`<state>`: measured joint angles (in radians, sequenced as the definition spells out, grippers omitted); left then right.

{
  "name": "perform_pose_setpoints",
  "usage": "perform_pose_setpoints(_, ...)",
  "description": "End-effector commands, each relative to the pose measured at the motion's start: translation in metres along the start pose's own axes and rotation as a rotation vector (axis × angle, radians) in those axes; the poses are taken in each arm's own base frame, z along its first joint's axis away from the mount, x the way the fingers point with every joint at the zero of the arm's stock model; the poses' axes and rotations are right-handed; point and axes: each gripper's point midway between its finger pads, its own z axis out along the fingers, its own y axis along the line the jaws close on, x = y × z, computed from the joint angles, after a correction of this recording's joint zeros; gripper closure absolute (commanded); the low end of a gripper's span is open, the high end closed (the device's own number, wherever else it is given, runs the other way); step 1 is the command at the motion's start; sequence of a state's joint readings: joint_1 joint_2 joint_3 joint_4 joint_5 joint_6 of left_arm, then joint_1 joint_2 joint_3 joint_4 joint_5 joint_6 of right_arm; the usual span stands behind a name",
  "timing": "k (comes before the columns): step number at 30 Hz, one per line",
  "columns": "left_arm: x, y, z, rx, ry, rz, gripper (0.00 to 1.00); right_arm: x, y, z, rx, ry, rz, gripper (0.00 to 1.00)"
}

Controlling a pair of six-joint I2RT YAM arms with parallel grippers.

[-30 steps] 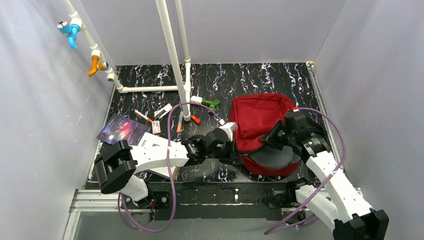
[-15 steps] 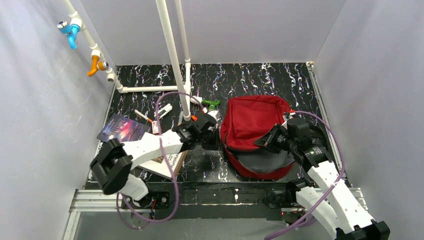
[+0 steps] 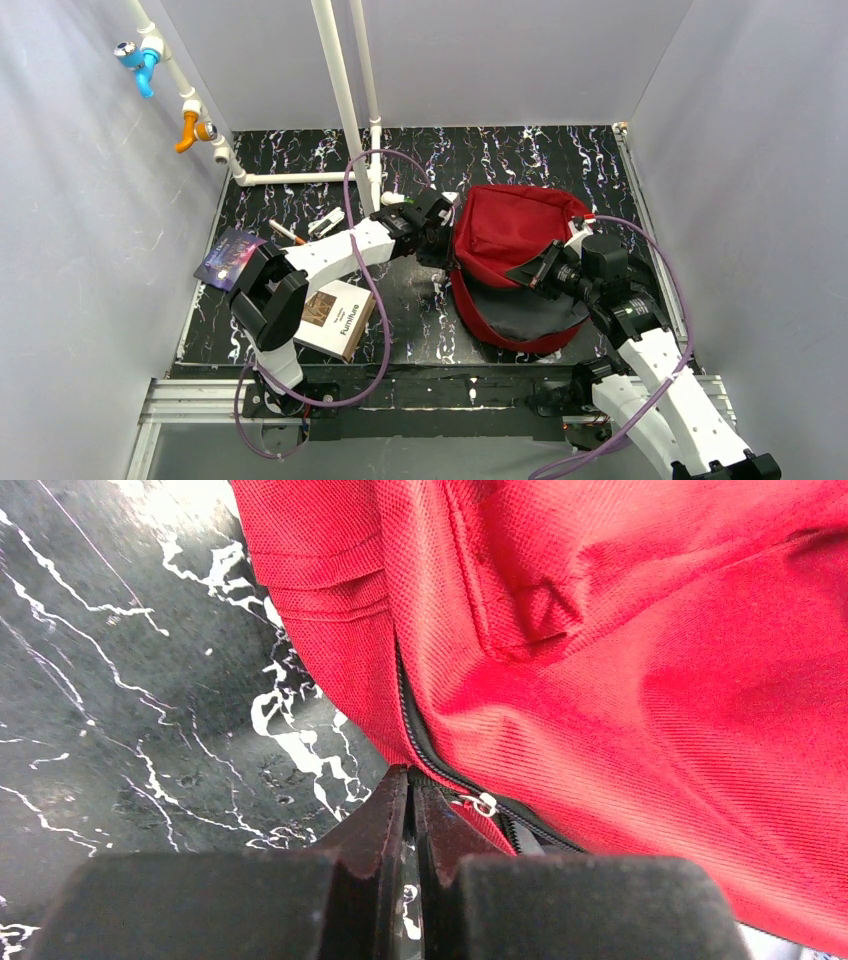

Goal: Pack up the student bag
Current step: Unzip the student bag at the center of the board.

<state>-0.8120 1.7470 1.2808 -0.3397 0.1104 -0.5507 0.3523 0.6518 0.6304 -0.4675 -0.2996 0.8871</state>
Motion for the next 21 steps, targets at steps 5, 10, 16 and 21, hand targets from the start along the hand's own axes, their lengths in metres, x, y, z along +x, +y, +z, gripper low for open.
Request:
perform_pose_setpoints(5, -0.013, 0.008, -0.034, -0.041, 0.029, 0.037, 0.64, -0.060, 0.062, 0.016, -0.226, -0.183, 0.068, 0.99)
perform_pose_setpoints(10, 0.004, 0.007, -0.094, 0.023, -0.062, 0.043, 0.31, -0.110, 0.092, 0.004, -0.316, -0.417, 0.005, 0.99)
perform_pose_setpoints(16, 0.032, 0.016, -0.159, 0.055, -0.156, 0.032, 0.02, -0.148, 0.088, 0.045, -0.267, -0.504, -0.090, 0.99)
perform_pose_setpoints(21, 0.067, 0.078, -0.184, -0.193, -0.217, -0.116, 0.02, -0.204, 0.118, 0.081, -0.252, -0.574, -0.235, 0.99)
